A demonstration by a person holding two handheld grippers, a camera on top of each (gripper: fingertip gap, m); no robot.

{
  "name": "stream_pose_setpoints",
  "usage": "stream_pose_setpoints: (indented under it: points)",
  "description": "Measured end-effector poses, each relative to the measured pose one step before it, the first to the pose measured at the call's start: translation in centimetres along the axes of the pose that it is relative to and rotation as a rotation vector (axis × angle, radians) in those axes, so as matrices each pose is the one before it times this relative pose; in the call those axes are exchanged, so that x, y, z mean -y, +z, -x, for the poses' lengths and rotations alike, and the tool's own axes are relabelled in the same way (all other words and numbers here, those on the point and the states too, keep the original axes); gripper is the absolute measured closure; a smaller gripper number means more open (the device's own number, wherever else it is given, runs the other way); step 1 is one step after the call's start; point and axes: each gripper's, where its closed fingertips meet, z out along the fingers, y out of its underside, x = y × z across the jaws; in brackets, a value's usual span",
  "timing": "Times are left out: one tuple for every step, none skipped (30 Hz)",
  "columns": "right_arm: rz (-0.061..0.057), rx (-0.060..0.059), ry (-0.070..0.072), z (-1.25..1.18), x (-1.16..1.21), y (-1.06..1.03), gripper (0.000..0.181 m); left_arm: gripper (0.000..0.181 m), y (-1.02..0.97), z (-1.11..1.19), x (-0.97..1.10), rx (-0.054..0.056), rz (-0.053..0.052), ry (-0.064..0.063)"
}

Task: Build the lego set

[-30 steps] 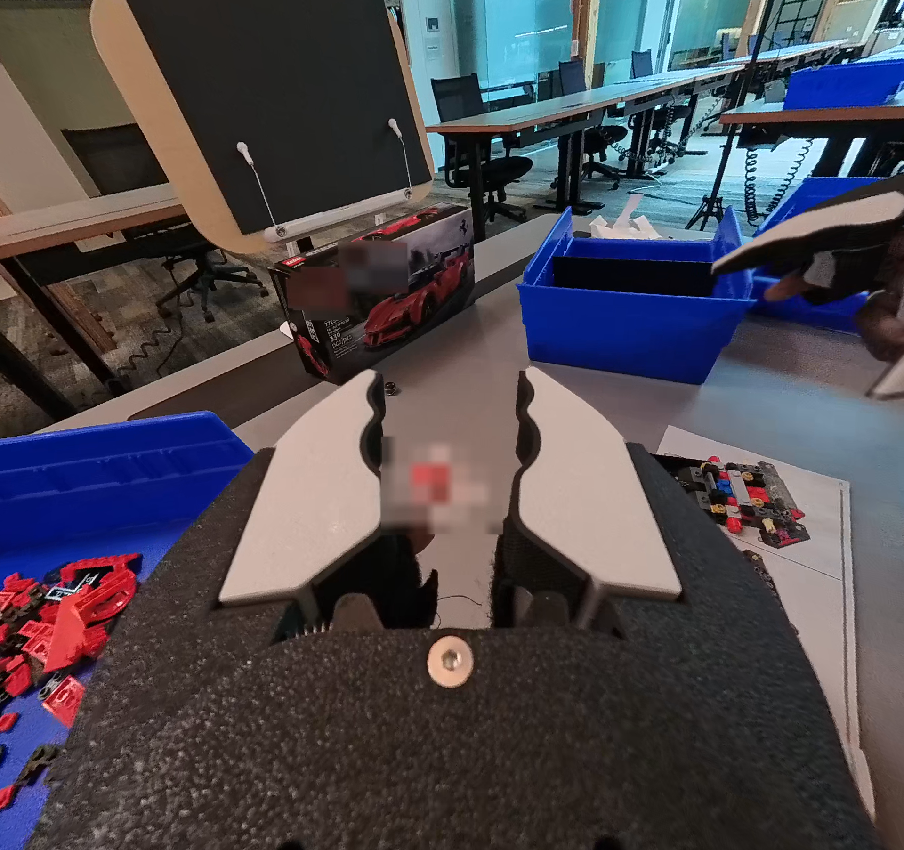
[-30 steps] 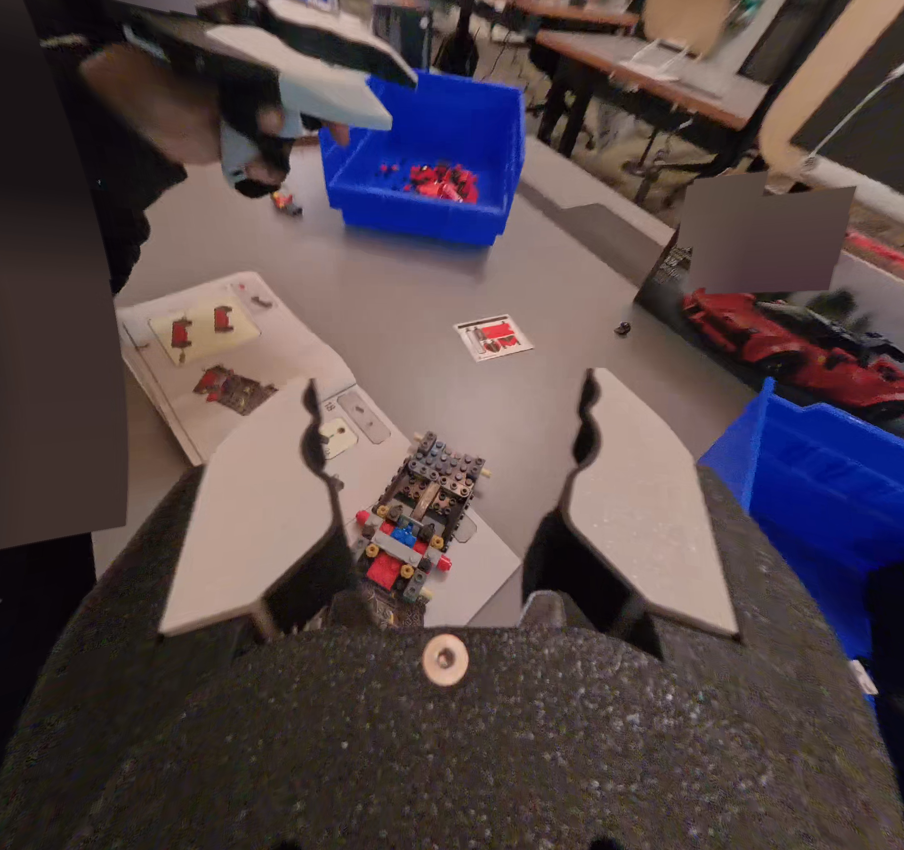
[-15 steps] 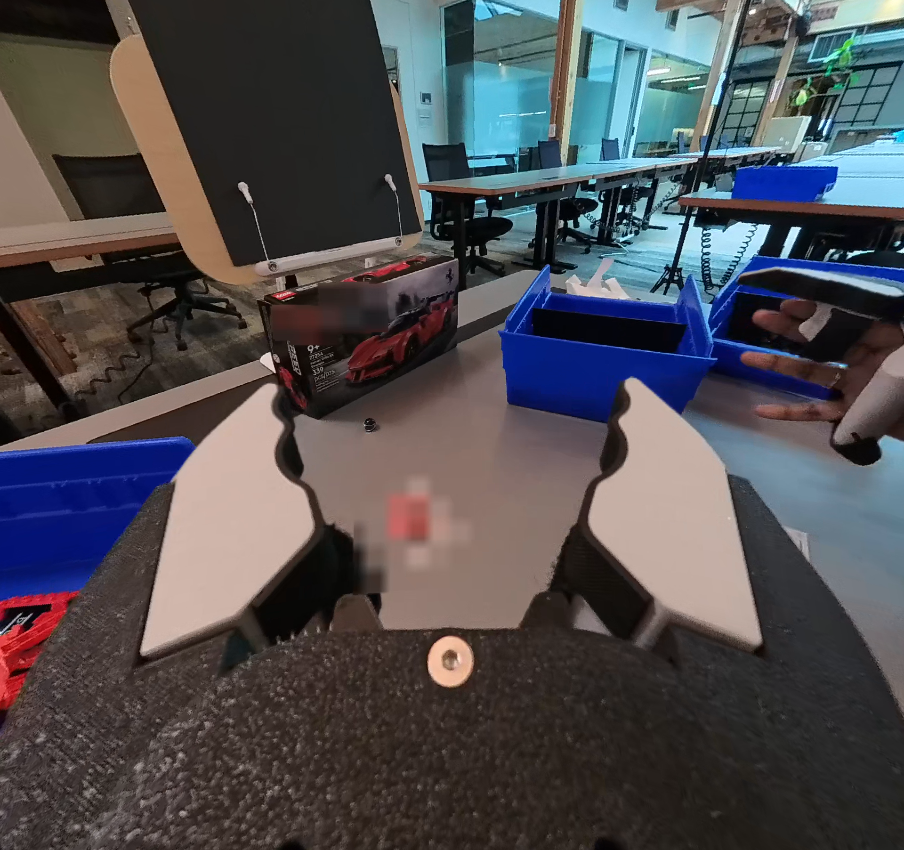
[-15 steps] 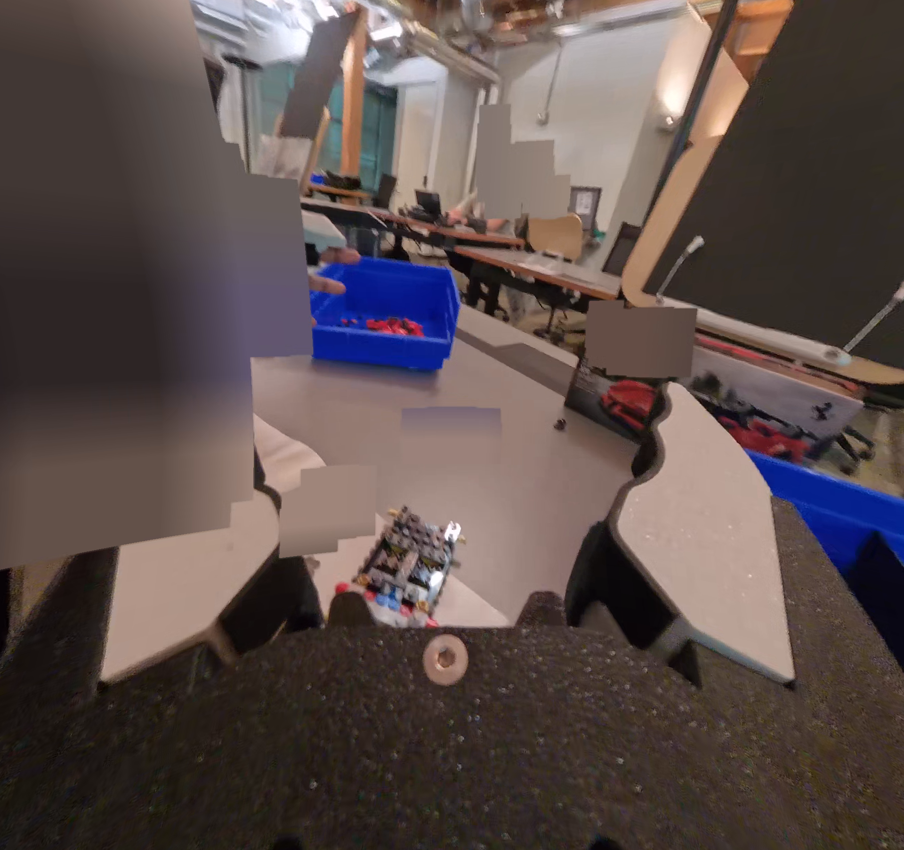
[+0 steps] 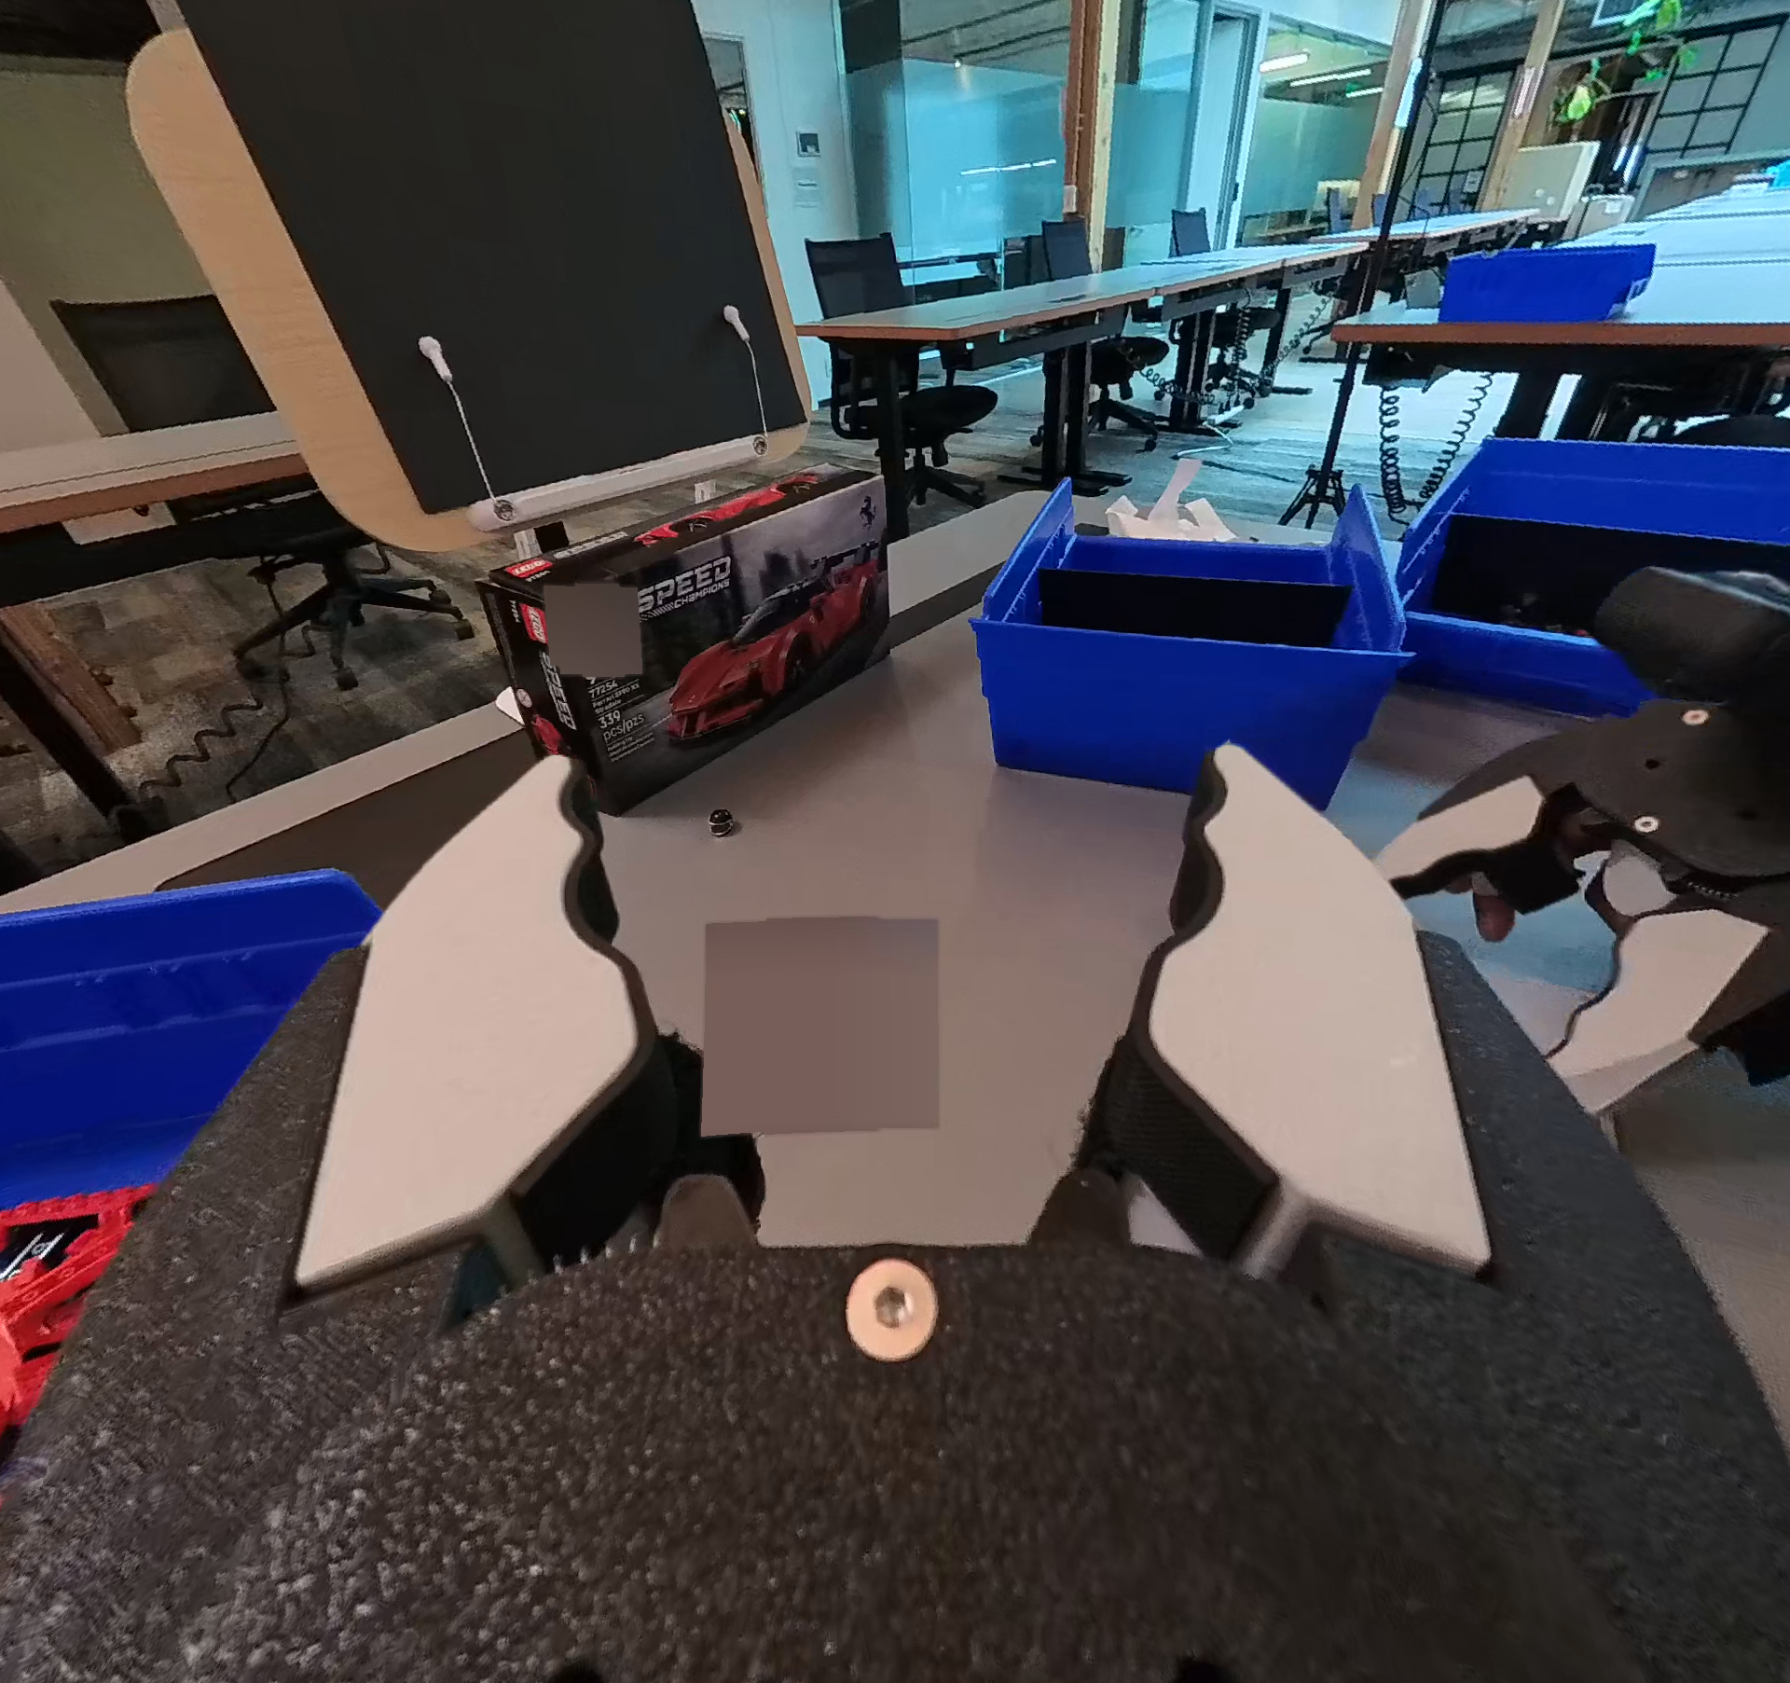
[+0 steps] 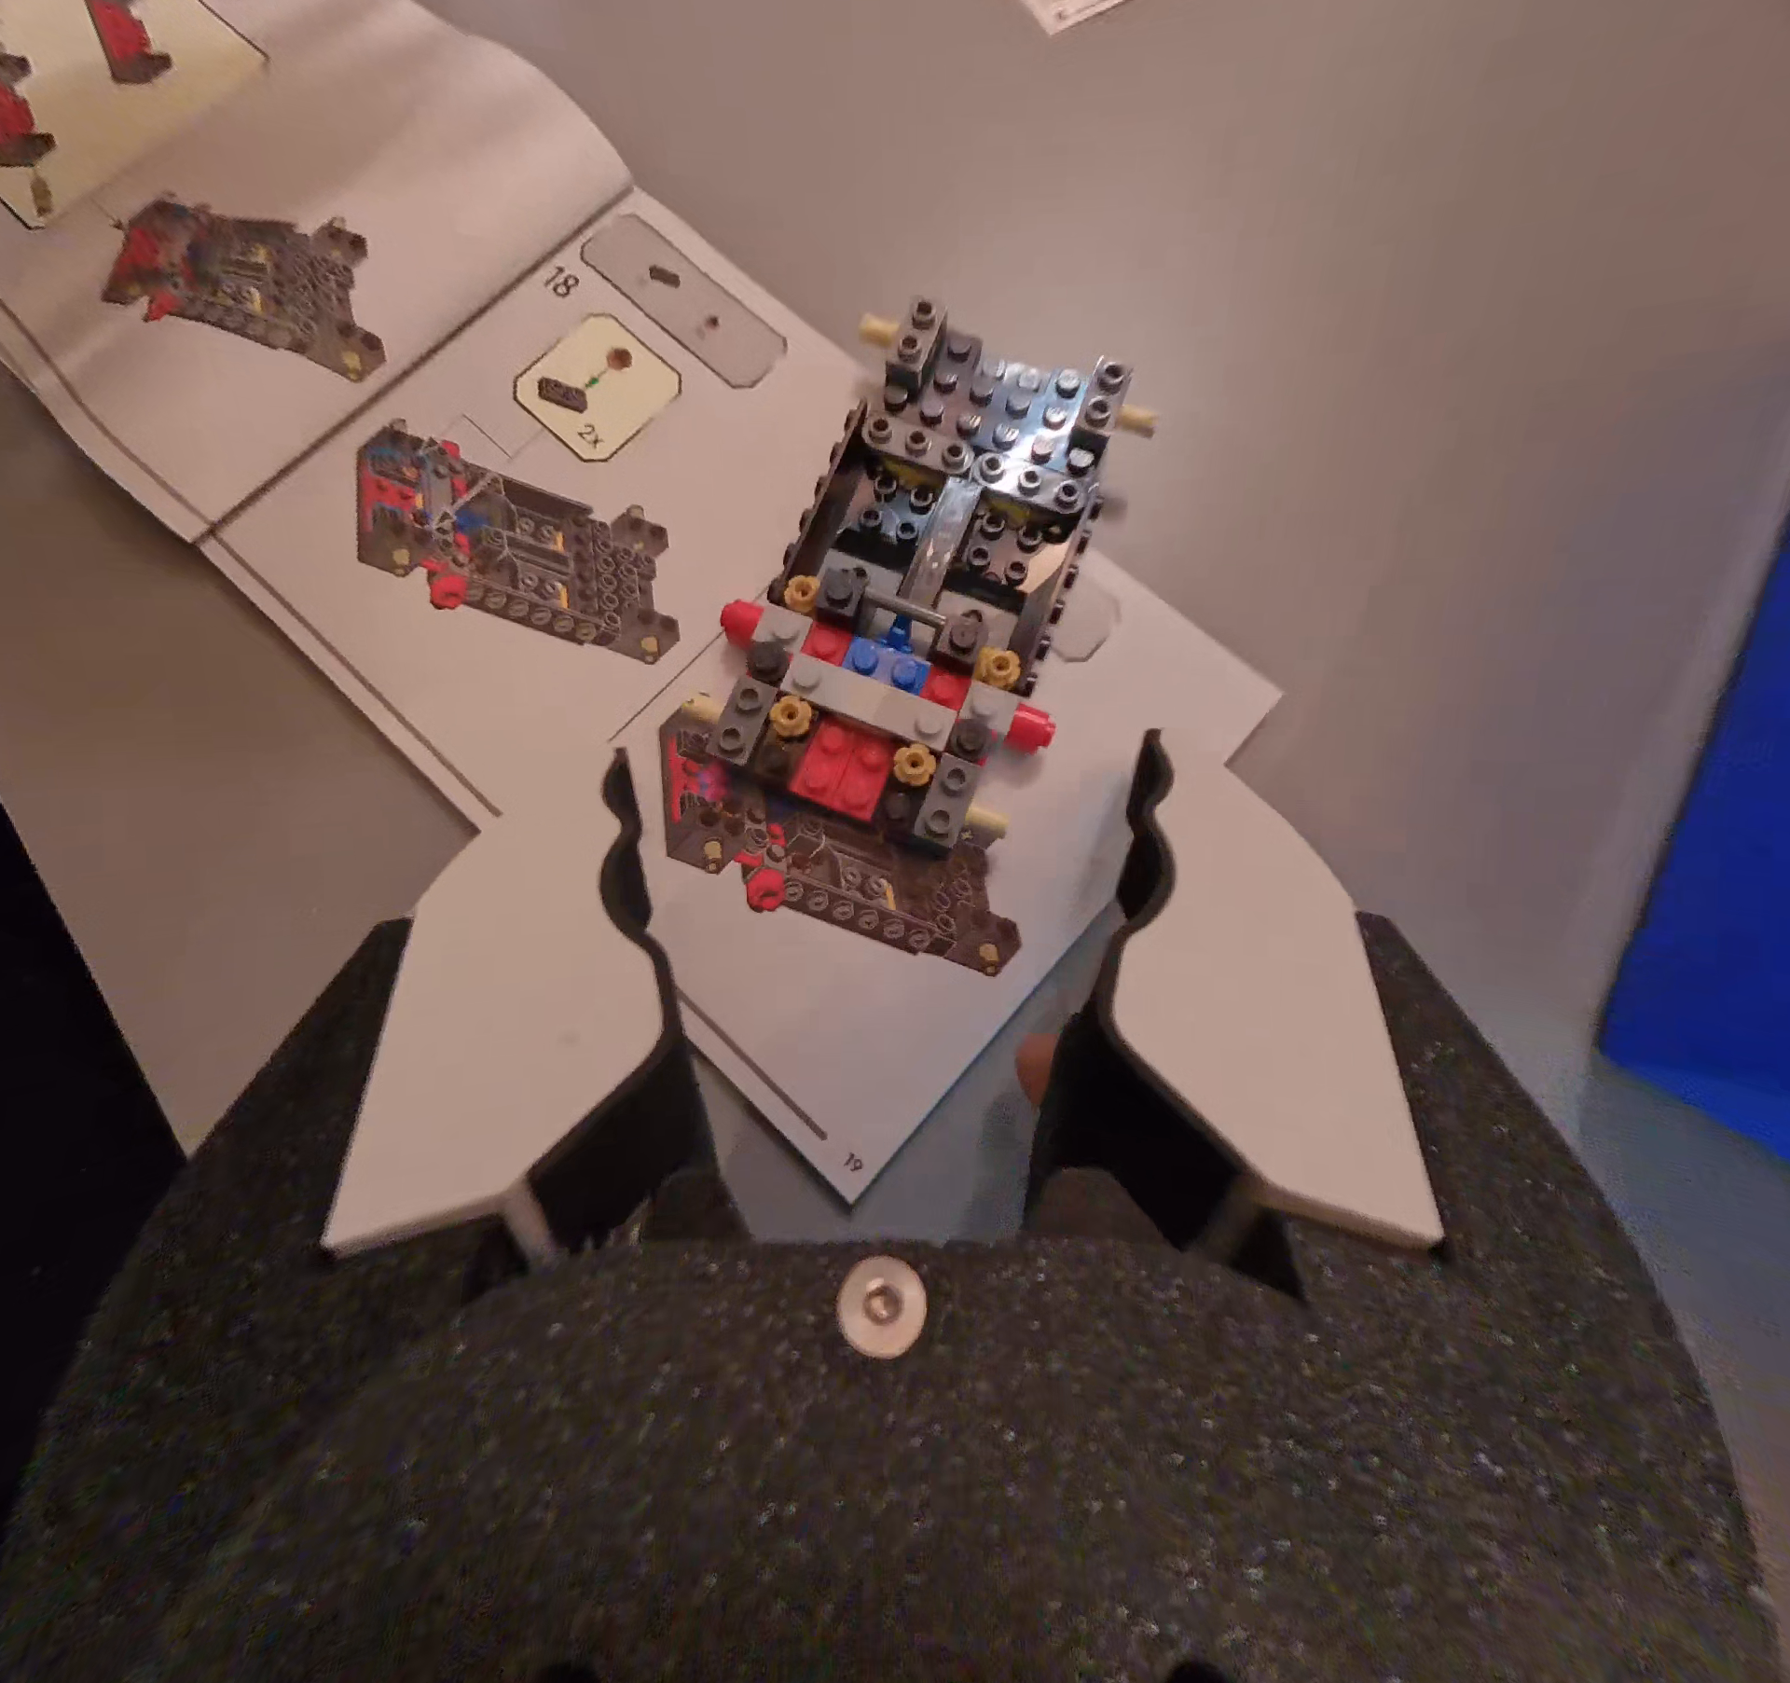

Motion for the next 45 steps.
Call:
stream_pose_setpoints:
  points:
    - [0.0045,0.0135,0.005,0.177,-0.054,0.256,0.093,0.068,0.061,-0.052,-0.081,-0.0042,0.0026,0.0004]
    - [0.0022,0.0045,0.0068,0.002,0.018,0.212,0.099,0.069,0.039,-0.029,-0.082,-0.0023,0.0027,0.0011]
    - [-0.0037,0.0029,-0.0018,-0.048,0.14,0.086,0.103,0.07,0.02,-0.001,-0.089,-0.0003,0.0033,0.0032]
    - [-0.0005,0.0144,-0.0049,0.118,0.108,0.033,0.111,0.072,0.01,0.061,-0.087,0.0028,0.0038,0.0051]
    - [0.0002,0.0105,0.0039,0.138,0.13,0.103,0.112,0.072,-0.022,0.088,-0.062,0.0043,0.0033,0.0048]
    - [-0.0044,0.0062,0.0051,0.171,0.227,0.178,0.112,0.072,-0.021,0.085,-0.018,0.0027,0.0003,0.002]
    - [-0.004,0.008,0.0014,0.296,0.276,0.259,0.111,0.073,-0.025,0.057,0.044,0.001,-0.004,-0.0022]
    - [-0.0009,0.0019,0.0015,0.285,0.324,0.309,0.111,0.073,-0.02,0.056,0.063,0.0005,-0.0064,-0.0053]
    - [-0.001,-0.0048,0.0098,0.271,0.428,0.347,0.111,0.074,-0.007,0.056,0.047,0.0006,-0.0052,-0.0063]
    - [-0.0017,-0.0055,0.0162,0.335,0.497,0.418,0.111,0.074,-0.006,0.05,-0.005,0.0009,-0.0024,-0.0045]
    - [-0.0029,-0.0039,0.0128,0.421,0.526,0.454,0.111,0.074,0.005,0.001,-0.026,-0.0002,0.0004,-0.0002]
    - [-0.0039,-0.0097,0.0135,0.375,0.524,0.484,0.111,0.074,0.008,0.025,-0.067,0.0008,0.003,0.0026]
    - [-0.0023,-0.0145,0.0148,0.344,0.468,0.53,0.112,0.075,0.02,0.019,-0.068,0.0011,0.0032,0.0032]
    - [0.0022,-0.0131,0.0067,0.393,0.336,0.577,0.112,0.075,0.012,0.005,-0.07,-0.0005,0.0025,0.0021]
    - [0.0011,-0.0121,0.0,0.387,0.263,0.535,0.112,0.076,0.031,0.025,-0.091,-0.0007,0.0023,-0.0001]
    - [-0.008,-0.0154,0.0062,0.278,0.321,0.445,0.112,0.076,0.023,0.045,-0.084,0.0005,0.0016,-0.0016]
    - [-0.011,-0.0124,0.01,0.235,0.287,0.306,0.111,0.076,0.043,0.058,-0.085,0.0007,0.001,-0.0019]
    - [-0.0089,-0.0023,0.0033,0.257,0.185,0.149,0.111,0.076,0.031,0.062,-0.085,0.0002,0.0008,-0.0026]
    - [-0.0133,0.007,-0.0039,0.202,0.208,-0.092,0.103,0.076,0.044,0.059,-0.097,0.0003,0.001,-0.003]
    - [-0.0312,0.003,-0.0032,-0.067,0.446,-0.458,0.093,0.076,0.028,0.07,-0.112,0.001,0.0014,-0.0026]
    - [-0.054,-0.0023,-0.005,-0.341,0.762,-0.886,0.087,0.077,0.036,0.088,-0.101,0.0021,0.0022,-0.0024]
    - [-0.0707,-0.0121,-0.0016,-0.663,0.979,-1.231,0.086,0.077,0.023,0.114,-0.103,0.0031,0.0022,-0.0026]
    - [-0.0782,-0.0121,-0.0032,-0.807,1.112,-1.429,0.086,0.078,0.03,0.105,-0.079,0.003,0.0012,-0.0038]
    - [-0.0737,-0.0169,-0.0029,-0.993,1.062,-1.496,0.088,0.078,0.021,0.081,-0.082,0.0024,0.0014,-0.0052]
    - [-0.0663,-0.0207,-0.007,-1.122,0.978,-1.463,0.087,0.083,0.033,0.088,-0.076,0.0033,0.0026,-0.0067]
    - [-0.0564,-0.0272,-0.0104,-1.267,0.817,-1.383,0.087,0.085,0.033,0.08,-0.088,0.0044,0.0036,-0.0087]
    - [-0.0438,-0.0418,-0.011,-1.504,0.593,-1.277,0.084,0.085,0.05,0.04,-0.087,0.0031,0.0038,-0.0069]
    - [-0.0343,-0.0518,-0.0141,-1.672,0.407,-1.135,0.079,0.085,0.05,-0.03,-0.079,-0.0016,0.0042,-0.0013]
    - [-0.0261,-0.0543,-0.0151,-1.693,0.243,-1.005,0.071,0.084,0.059,-0.086,-0.091,-0.0037,0.0053,0.0019]
    - [-0.0205,-0.047,-0.0135,-1.514,0.135,-0.869,0.062,0.083,0.064,-0.045,-0.092,-0.0001,0.0056,0.002]
    - [-0.0203,-0.0375,-0.0109,-1.251,0.165,-0.766,0.052,0.081,0.076,0.003,-0.083,0.0037,0.005,0.001]
    - [-0.0271,-0.03,-0.0116,-0.975,0.301,-0.673,0.042,0.079,0.073,0.027,-0.079,0.0051,0.0054,-0.0002]
    - [-0.033,-0.0293,-0.0143,-0.797,0.46,-0.646,0.035,0.077,0.063,-0.001,-0.044,0.0048,0.0042,0.0003]
    - [-0.0327,-0.0236,-0.0184,-0.606,0.555,-0.621,0.035,0.076,0.042,-0.015,-0.029,0.0036,0.0029,0.0022]
    - [-0.0302,-0.0176,-0.0168,-0.466,0.572,-0.523,0.034,0.075,0.028,-0.032,-0.016,0.0024,0.0027,0.0036]
    - [-0.0252,-0.0125,-0.0119,-0.388,0.514,-0.414,0.035,0.074,0.036,-0.035,-0.013,0.0021,0.0025,0.0029]
    - [-0.0175,-0.0115,-0.0042,-0.375,0.383,-0.292,0.035,0.073,0.036,-0.008,-0.005,0.0033,0.0018,0.0015]
    - [-0.0096,-0.0061,0.0031,-0.295,0.241,-0.184,0.035,0.071,0.026,-0.009,-0.002,0.0021,0.0014,0.0012]
    - [-0.0043,0.0019,0.01,-0.138,0.12,-0.087,0.035,0.07,0.019,-0.044,-0.013,0.0001,0.0014,0.0012]
    - [-0.0014,0.0054,0.0132,-0.033,0.038,-0.038,0.035,0.067,0.027,0.002,0.004,0.0011,0.0008,-0.0004]
    - [0.0003,0.0039,0.0117,-0.002,-0.006,0.014,0.034,0.064,0.011,0.073,0.013,0.0052,0.0006,-0.0032]
    - [0.0027,0.0037,0.0082,0.042,-0.016,0.028,0.035,0.059,0.006,0.109,0.034,0.0074,-0.0013,-0.0053]
    - [0.0006,0.0035,0.0055,0.062,0.048,0.024,0.035,0.054,-0.007,0.124,0.113,0.0075,-0.0047,-0.0072]
    - [-0.0004,0.0067,0.0051,0.111,0.083,0.028,0.035,0.05,-0.023,0.102,0.117,0.0052,-0.0051,-0.0076]
    - [0.0031,0.0007,0.0064,-0.008,0.07,0.025,0.035,0.046,-0.039,0.119,0.119,0.005,-0.0062,-0.0071]
